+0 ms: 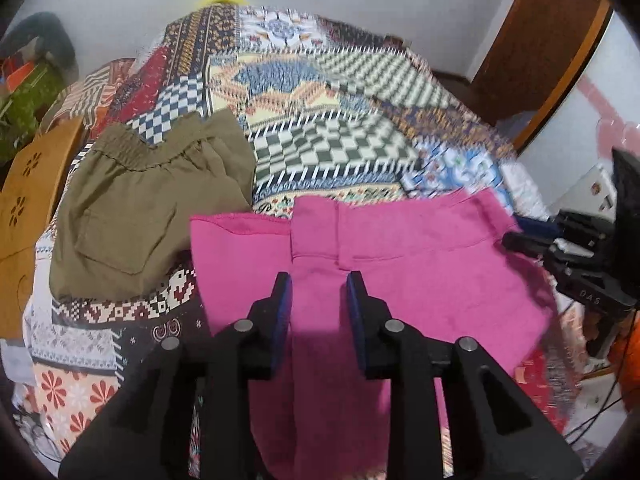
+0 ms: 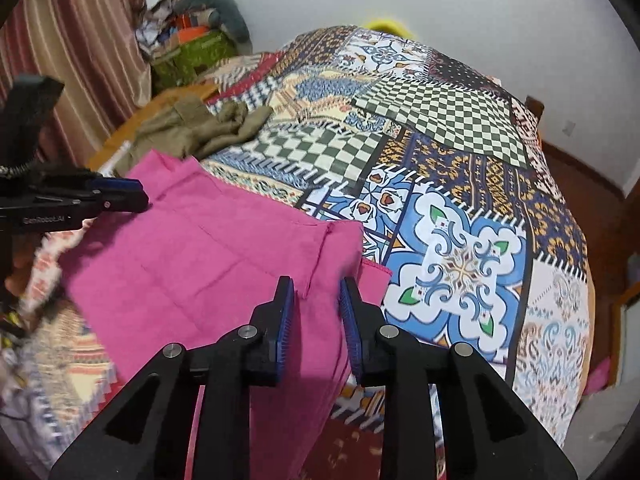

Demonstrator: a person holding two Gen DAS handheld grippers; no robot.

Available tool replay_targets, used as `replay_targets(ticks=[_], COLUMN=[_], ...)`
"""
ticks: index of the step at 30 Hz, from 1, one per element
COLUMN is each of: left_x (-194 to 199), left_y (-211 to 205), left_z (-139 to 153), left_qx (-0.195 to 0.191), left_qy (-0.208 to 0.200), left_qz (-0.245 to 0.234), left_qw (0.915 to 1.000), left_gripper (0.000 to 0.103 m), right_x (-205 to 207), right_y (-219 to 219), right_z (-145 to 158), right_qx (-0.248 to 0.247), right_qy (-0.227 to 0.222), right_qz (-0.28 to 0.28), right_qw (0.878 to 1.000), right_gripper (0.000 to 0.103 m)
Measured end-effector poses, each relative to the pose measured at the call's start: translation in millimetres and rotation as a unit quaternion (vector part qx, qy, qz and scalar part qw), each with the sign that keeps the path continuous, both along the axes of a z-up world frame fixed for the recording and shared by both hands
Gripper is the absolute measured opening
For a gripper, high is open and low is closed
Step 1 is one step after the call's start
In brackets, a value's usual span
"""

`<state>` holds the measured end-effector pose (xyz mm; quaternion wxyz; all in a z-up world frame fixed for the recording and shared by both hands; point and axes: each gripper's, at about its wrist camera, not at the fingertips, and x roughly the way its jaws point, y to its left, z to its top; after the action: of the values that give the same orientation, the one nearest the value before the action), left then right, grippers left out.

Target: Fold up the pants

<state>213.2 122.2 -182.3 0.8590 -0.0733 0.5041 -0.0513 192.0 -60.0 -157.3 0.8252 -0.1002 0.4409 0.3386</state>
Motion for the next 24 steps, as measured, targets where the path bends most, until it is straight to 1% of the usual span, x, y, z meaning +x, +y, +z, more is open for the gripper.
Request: replay_targets(ticks=[2, 4, 7, 9, 11, 14, 15, 16, 18, 19, 23, 24], left_x=[-8, -16, -22, -23, -24, -23, -24, -26, -33, -36, -50, -51], left_y=[0, -5, -21, -33, -45, -53, -53, -51, -48, -46, -40, -39], left_z=[15, 26, 31, 28, 18, -9, -16, -19, -16, -14, -13, -13], left_qx=[-0.01, -0.012, -0.026, -0.038, -0.043, -0.026, -0.023, -0.024, -0.01, -0.005, 0.0, 0.002], left_qy=[-0.016, -0.03, -0.038, -0.033, -0.023, 0.008, 0.015, 0.011, 0.001, -0.001, -0.003, -0.003], left_qz=[0.003, 0.002, -0.014, -0.027, -0.041, -0.05, -0.054, -0.062, -0.072, -0.074, -0.085, -0.082], left_qw=[0.9998, 0.9995, 0.9988, 0.9984, 0.998, 0.9984, 0.9982, 0.9977, 0.9974, 0.9972, 0.9964, 0.9966], left_gripper=[0.03, 0.039, 0.044, 0.046, 0.046, 0.046, 0.047, 0.047, 0.051, 0.051, 0.053, 0.057], right_x=[-8, -17, -33, -43, -49, -53, -54, -55, -57, -56, -52, -51], right_y=[-4, -3, 8, 20, 32, 46, 47, 47, 40, 36, 17, 13], right_z=[10, 17, 24, 25, 20, 1, -6, -10, -14, -14, -15, -15], right_qx=[0.015, 0.022, 0.028, 0.029, 0.028, 0.013, 0.005, 0.002, 0.001, 0.0, 0.006, 0.006], right_qy=[0.003, 0.002, -0.005, -0.008, -0.003, 0.014, 0.016, 0.018, 0.016, 0.016, 0.031, 0.033], right_qz=[0.006, 0.017, 0.043, 0.063, 0.081, 0.098, 0.102, 0.106, 0.105, 0.103, 0.089, 0.085], right_qw=[1.0, 1.0, 0.999, 0.998, 0.996, 0.995, 0.995, 0.994, 0.994, 0.995, 0.996, 0.996], right_gripper=[0.023, 0.023, 0.023, 0.023, 0.023, 0.023, 0.023, 0.023, 0.026, 0.028, 0.028, 0.028])
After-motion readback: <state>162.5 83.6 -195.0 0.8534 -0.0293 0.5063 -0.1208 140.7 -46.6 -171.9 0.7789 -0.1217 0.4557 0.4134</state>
